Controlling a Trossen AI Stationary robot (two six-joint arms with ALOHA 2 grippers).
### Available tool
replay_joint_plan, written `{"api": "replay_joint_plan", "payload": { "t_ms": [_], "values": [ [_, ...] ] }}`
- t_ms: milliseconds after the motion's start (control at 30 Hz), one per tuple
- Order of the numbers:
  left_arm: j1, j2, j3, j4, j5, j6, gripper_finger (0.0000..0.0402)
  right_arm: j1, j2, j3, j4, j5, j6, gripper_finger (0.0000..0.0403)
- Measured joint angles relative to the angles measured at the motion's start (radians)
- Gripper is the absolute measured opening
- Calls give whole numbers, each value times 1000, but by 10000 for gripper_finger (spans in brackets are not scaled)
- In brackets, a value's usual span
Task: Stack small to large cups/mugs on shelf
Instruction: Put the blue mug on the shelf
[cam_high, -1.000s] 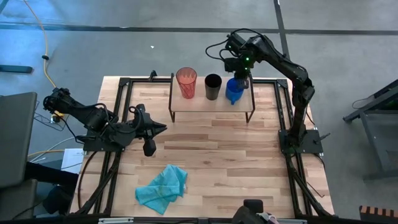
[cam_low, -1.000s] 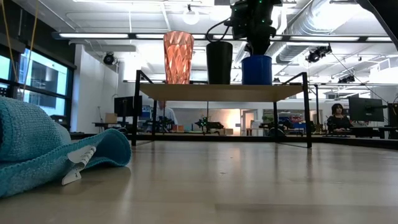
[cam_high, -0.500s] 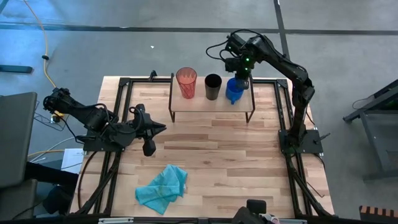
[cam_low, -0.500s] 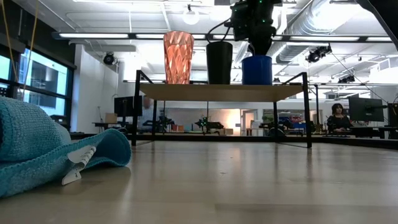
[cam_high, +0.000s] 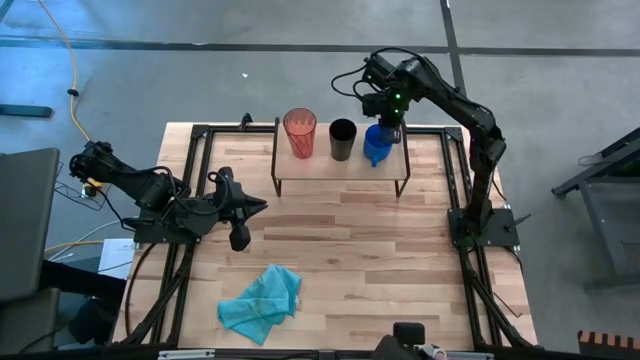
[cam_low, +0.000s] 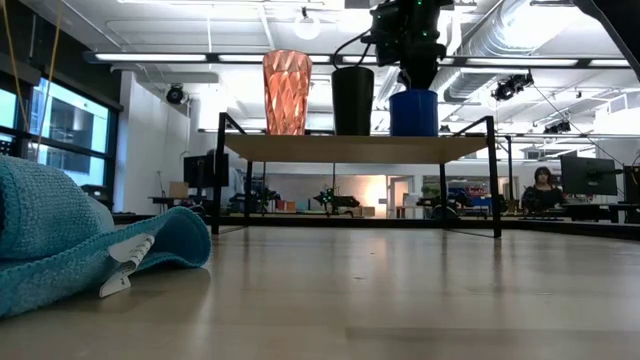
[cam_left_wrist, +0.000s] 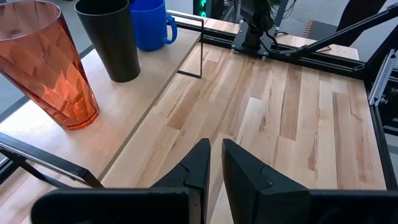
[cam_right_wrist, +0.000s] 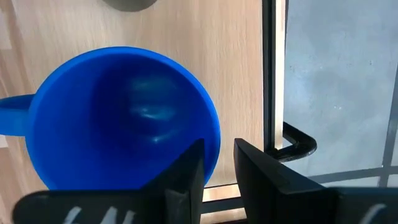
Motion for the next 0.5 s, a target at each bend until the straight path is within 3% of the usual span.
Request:
{"api": "replay_joint_plan", "payload": {
  "t_ms": [500],
  "values": [
    [0,0,0,1,0,-5,33,39,0,0,-1,-12,-67,76]
  ]
}}
